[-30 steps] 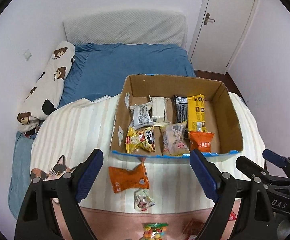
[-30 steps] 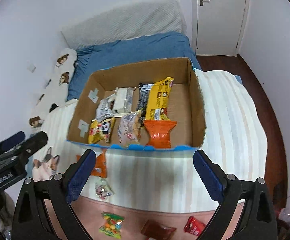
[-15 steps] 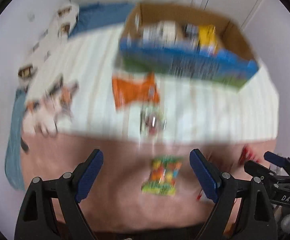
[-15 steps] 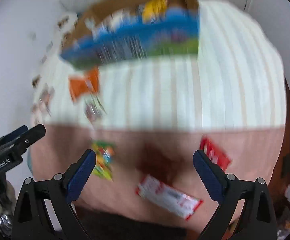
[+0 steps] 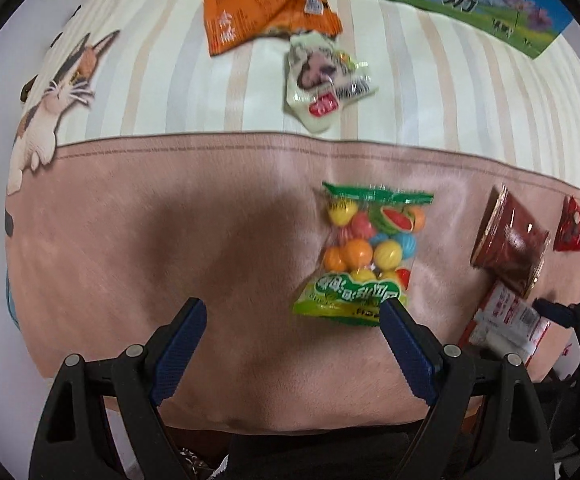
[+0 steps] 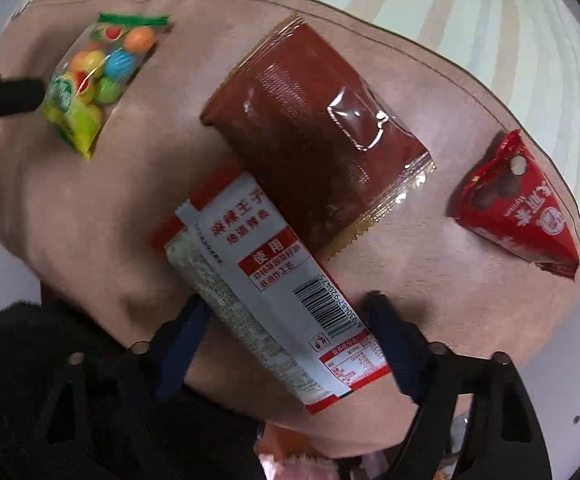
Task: Organize snacks
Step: 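Grasp the fruit-candy bag with the left tool while the right tool grasps the red-white spicy strip pack, then lift the candy bag and red-white pack and carry both toward the box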
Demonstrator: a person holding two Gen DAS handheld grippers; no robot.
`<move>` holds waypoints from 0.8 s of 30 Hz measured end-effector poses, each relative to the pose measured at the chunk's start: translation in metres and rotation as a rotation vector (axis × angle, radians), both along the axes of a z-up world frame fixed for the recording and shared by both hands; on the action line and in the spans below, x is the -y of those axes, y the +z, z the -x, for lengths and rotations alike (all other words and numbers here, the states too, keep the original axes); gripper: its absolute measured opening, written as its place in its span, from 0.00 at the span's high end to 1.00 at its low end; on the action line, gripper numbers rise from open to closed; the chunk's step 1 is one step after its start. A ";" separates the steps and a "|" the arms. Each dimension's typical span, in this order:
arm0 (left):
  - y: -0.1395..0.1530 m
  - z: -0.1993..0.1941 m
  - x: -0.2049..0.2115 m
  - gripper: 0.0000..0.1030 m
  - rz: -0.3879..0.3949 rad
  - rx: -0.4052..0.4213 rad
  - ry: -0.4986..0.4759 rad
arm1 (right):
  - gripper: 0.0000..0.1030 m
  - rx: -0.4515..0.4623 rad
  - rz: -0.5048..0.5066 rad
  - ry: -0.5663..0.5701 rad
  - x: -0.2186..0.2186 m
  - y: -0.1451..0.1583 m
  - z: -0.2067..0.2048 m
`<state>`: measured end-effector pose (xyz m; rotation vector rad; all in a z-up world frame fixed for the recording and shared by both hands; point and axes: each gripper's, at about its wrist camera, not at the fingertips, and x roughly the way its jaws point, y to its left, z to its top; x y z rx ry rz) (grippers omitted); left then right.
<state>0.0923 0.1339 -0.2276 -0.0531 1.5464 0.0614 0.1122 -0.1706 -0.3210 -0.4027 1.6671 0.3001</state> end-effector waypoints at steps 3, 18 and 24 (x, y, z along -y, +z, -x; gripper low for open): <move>-0.005 0.004 0.002 0.14 0.007 -0.008 0.002 | 0.27 0.044 -0.045 -0.095 0.014 0.007 0.000; -0.039 -0.035 0.047 0.14 0.093 -0.064 -0.033 | 0.17 0.058 -0.415 -0.795 0.120 0.023 -0.015; -0.046 -0.038 0.062 0.45 0.081 -0.025 -0.048 | 0.18 0.097 -0.236 -0.575 0.090 0.017 -0.026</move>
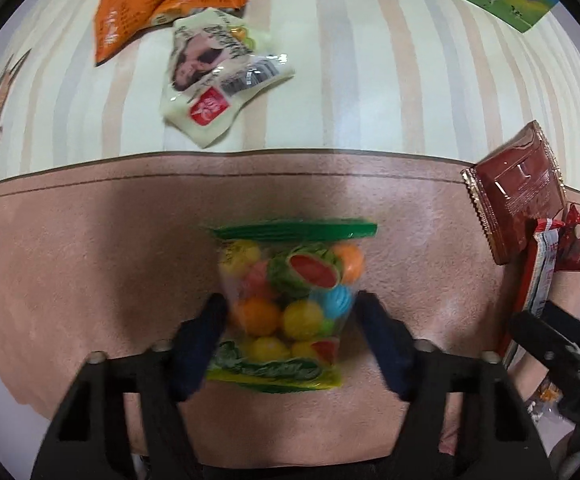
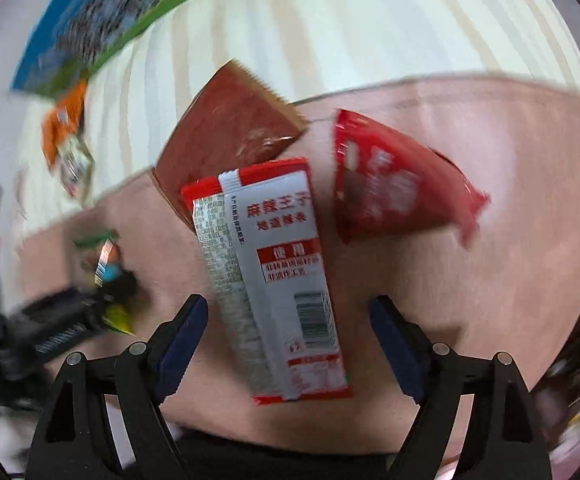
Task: Organize snacks
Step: 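Lift the candy bag and red-white pack and carry both toward the box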
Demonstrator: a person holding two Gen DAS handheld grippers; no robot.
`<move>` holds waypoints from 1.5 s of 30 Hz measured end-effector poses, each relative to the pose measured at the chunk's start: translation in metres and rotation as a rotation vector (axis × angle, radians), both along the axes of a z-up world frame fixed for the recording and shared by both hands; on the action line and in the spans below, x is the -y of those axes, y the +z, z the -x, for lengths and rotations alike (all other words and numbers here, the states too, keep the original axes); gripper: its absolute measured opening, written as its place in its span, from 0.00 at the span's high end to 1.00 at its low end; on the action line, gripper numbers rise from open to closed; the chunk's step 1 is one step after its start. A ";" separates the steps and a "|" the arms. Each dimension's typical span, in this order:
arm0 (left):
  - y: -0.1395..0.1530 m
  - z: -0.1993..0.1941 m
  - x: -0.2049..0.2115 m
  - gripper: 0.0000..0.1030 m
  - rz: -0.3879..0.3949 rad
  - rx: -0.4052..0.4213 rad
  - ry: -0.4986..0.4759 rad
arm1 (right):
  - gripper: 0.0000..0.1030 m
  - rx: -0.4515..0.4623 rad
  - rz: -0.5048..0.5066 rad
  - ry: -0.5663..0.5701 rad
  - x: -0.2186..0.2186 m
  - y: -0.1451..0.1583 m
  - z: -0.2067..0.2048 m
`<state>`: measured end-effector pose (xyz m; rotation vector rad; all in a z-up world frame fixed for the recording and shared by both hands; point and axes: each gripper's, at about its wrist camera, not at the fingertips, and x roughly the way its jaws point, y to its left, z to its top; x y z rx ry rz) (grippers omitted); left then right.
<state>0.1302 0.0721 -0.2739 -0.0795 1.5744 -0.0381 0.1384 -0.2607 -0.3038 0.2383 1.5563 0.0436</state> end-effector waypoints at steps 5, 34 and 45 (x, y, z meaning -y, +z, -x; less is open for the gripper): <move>0.003 0.020 -0.006 0.49 -0.001 -0.008 0.032 | 0.42 -0.006 0.014 -0.006 -0.011 0.000 0.012; 0.046 0.032 -0.031 0.52 0.043 0.046 0.055 | 0.55 0.026 -0.157 -0.026 -0.007 0.036 0.020; 0.163 -0.043 -0.040 0.52 0.187 0.226 0.037 | 0.55 0.208 -0.294 -0.030 -0.011 0.142 -0.073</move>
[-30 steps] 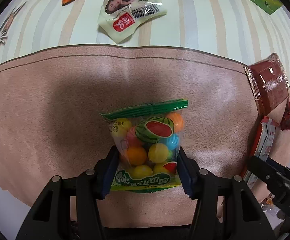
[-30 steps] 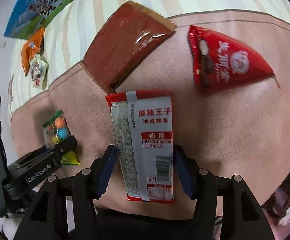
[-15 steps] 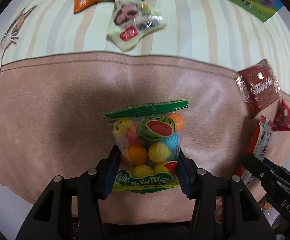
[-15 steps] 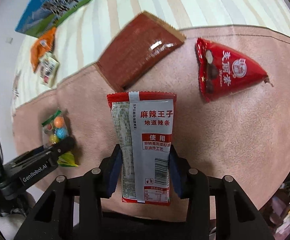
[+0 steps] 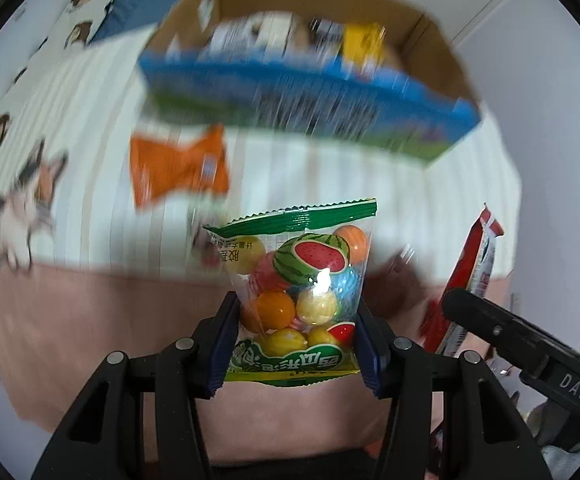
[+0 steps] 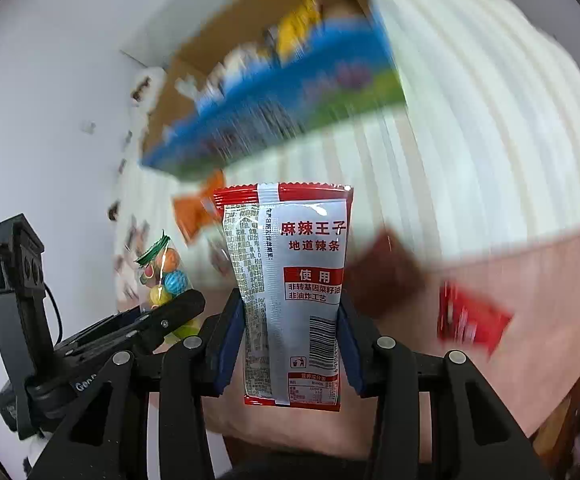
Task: Organize snacks
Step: 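Lift the candy bag and red-white pack and carry both toward the box, then open both tools to drop the packs into the box and withdraw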
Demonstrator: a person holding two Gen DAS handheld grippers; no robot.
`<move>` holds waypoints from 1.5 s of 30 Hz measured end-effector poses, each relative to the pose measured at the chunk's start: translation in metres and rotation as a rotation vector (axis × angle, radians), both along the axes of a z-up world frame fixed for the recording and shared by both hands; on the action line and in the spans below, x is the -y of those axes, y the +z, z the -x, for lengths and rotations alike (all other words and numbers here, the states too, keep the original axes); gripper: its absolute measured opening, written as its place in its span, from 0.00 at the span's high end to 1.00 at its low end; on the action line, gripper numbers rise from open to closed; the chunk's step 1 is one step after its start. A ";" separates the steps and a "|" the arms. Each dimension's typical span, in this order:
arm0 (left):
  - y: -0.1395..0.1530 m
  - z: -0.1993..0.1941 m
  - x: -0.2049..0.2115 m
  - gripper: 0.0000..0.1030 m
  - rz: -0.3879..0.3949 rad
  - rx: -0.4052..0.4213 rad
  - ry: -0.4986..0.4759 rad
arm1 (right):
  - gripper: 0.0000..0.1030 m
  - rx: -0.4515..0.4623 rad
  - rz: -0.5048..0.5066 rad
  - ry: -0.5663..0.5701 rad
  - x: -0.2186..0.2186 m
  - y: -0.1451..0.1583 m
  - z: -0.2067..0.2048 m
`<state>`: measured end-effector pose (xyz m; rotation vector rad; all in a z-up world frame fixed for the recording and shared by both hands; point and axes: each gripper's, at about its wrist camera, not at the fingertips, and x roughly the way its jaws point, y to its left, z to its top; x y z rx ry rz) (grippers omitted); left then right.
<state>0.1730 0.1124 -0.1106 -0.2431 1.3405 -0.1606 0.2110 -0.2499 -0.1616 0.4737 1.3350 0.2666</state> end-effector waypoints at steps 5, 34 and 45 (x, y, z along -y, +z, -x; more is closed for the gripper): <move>0.042 -0.060 -0.002 0.52 -0.001 0.083 0.001 | 0.55 0.103 0.021 0.007 -0.002 0.049 -0.067; -0.068 -0.299 0.000 0.19 -0.107 -0.235 -0.081 | 0.11 -0.100 0.353 0.067 -0.029 -0.022 -0.308; -0.048 -0.286 -0.019 0.12 -0.101 -0.177 -0.033 | 0.05 -0.109 0.349 0.062 -0.032 -0.032 -0.301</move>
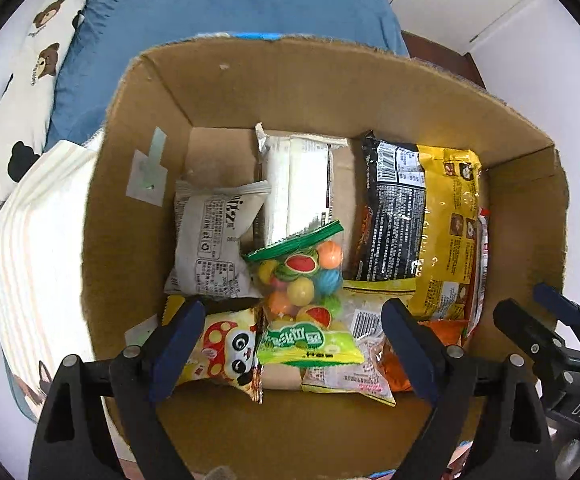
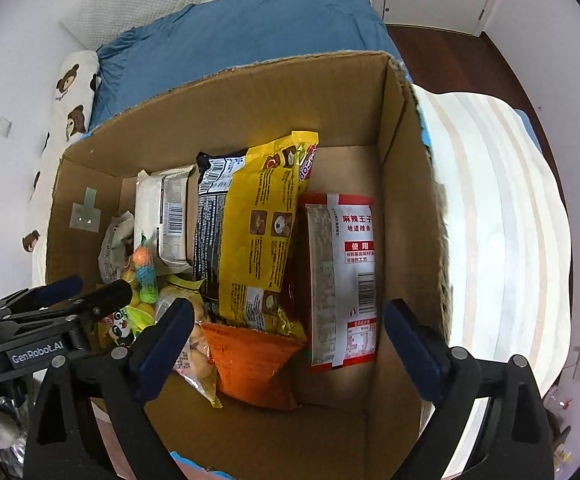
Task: Organize snacks
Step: 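Open both tools to drop the packs into the box and withdraw, then grasp the orange snack bag with the left tool while the right tool grasps the brown pack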
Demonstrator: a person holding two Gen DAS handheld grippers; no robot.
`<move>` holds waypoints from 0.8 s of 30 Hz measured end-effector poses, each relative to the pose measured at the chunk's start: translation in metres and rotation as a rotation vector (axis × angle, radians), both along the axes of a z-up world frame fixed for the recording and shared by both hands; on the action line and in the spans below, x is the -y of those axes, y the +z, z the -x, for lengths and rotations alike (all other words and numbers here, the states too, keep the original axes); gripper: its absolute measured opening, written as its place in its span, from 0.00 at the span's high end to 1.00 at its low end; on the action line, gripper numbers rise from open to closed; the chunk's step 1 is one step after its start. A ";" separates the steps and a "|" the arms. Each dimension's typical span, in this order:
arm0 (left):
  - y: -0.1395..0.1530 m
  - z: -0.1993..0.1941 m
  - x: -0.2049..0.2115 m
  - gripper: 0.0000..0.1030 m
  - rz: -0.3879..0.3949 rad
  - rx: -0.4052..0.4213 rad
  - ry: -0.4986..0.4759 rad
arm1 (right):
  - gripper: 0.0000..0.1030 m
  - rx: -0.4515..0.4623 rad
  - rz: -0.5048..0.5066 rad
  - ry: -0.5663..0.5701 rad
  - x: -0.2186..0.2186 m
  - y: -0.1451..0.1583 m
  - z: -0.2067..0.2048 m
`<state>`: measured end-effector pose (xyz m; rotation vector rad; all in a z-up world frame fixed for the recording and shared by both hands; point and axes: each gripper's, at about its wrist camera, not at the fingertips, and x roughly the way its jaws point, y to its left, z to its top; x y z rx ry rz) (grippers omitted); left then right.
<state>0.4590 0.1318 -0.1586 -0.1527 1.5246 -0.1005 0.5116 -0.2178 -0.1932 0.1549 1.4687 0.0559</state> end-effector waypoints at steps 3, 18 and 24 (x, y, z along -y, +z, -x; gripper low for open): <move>0.014 0.011 -0.002 0.12 0.004 0.037 0.013 | 0.05 0.017 -0.012 0.002 0.000 0.008 0.006; 0.113 0.101 -0.008 0.12 -0.115 0.413 0.037 | 0.05 0.232 0.009 0.035 -0.013 0.076 0.084; 0.134 0.145 -0.012 0.12 -0.142 0.491 0.055 | 0.05 0.316 0.018 0.057 -0.023 0.105 0.125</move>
